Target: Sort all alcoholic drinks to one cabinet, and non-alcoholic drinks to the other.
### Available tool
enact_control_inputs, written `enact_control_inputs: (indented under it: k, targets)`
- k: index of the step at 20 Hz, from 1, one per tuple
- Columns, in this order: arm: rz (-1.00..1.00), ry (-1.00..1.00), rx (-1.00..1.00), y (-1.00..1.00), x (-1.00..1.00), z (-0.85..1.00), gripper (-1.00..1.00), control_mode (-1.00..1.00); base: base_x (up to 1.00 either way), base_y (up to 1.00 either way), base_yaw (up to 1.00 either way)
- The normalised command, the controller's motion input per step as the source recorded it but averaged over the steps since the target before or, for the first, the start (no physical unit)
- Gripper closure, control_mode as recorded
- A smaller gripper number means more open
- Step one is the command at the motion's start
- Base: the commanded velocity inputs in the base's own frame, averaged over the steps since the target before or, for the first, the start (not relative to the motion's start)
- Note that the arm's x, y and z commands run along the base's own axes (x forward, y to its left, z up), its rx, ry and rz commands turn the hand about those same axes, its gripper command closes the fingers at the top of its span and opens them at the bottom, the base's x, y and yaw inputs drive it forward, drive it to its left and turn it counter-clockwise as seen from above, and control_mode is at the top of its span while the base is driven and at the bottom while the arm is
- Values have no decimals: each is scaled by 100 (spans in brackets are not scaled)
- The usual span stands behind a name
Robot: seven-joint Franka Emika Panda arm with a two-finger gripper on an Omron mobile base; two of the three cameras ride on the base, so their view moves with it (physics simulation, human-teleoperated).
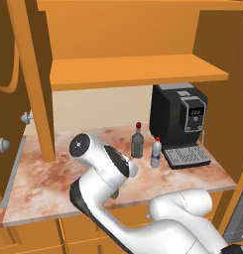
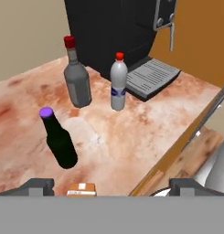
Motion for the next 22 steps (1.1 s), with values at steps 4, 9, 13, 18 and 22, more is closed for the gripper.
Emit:
enact_control_inputs:
  k: [4,9,13,18,22]
  targets:
    - [-10,-10,-4,28,-4,-34,-100,-100,0,0,0]
    - [-5,-12,-6,27,0,-31,-100,-100,0,0,0]
    - [-1,-8,-6,13,0,-36,-100,-100,0,0,0]
    - [0,-1,-6,4,0,-37,-100,-100,0,0,0]
    - [0,0,-5,0,0,-36,-100,-100,0,0,0]
